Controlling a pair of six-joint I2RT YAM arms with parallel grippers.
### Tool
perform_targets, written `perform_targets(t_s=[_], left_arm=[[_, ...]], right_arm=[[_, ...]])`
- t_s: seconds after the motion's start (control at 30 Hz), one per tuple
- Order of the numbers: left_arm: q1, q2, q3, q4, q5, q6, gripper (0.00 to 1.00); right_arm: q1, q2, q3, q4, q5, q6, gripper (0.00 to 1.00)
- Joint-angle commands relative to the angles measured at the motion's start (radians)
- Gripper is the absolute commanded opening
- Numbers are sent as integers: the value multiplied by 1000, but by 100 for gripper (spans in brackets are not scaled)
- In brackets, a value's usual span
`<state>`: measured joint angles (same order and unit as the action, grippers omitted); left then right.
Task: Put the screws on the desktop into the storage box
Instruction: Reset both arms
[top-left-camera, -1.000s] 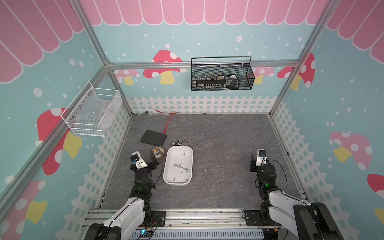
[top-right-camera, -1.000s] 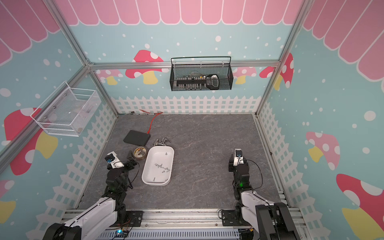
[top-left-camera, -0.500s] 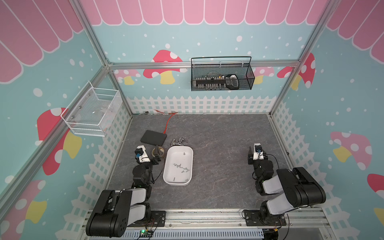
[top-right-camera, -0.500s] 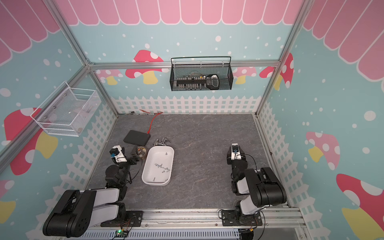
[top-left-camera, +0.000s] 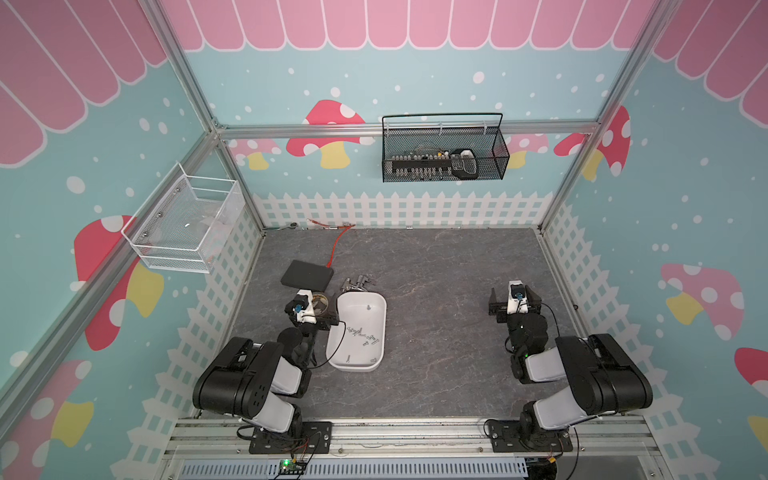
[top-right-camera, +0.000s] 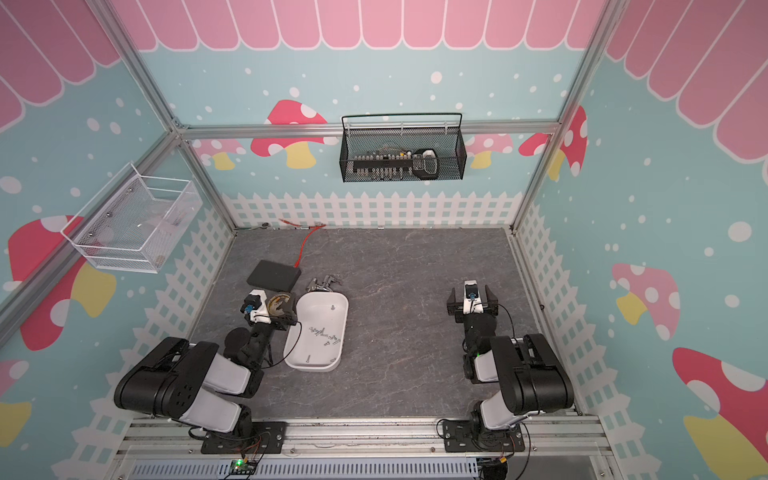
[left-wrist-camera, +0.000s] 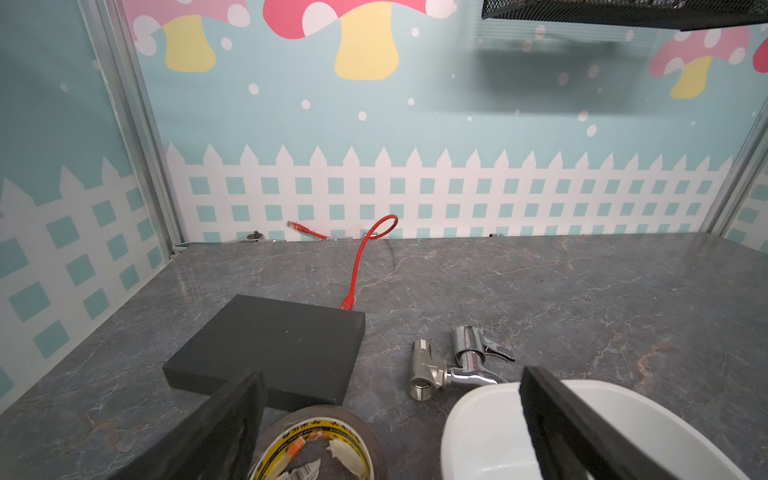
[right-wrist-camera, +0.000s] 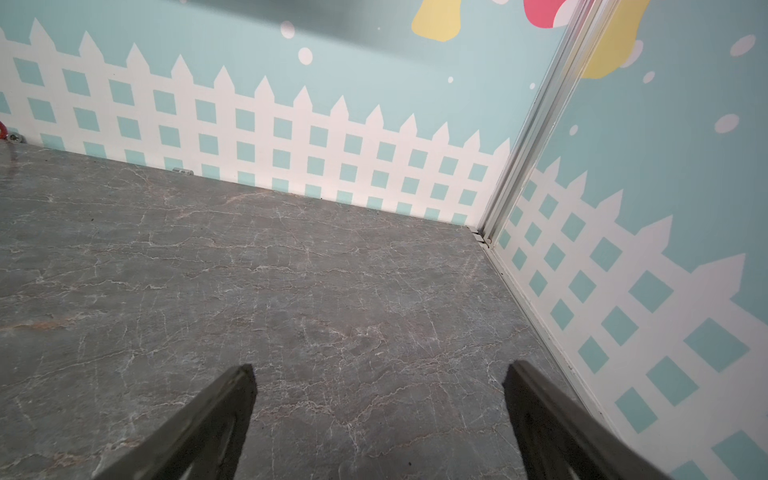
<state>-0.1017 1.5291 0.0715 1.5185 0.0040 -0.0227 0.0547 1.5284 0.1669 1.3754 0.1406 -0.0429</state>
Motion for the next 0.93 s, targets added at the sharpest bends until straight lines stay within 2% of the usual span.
perform_targets(t_s=[0.0,0.07,0.1,0.67,0.9], left_arm=[[59,-9,77,-90,-4,-41,99],[80,-11,137,-216,-32,-88,99],[77,-8,138,-221,-39,-85,99],[71,-7,134,-207,-44,-83,99],[69,-7,134,-207,-45,-82,99]], right_arm=[[-6,-7,16,-14,-7,16,99],[-6,-8,19,-17,-9,18,98],[-7,-8,17,-18,-9,18,99],[-9,-5,24,-28,-13,19,99],[-32,-11,40,-65,-61,31,99]])
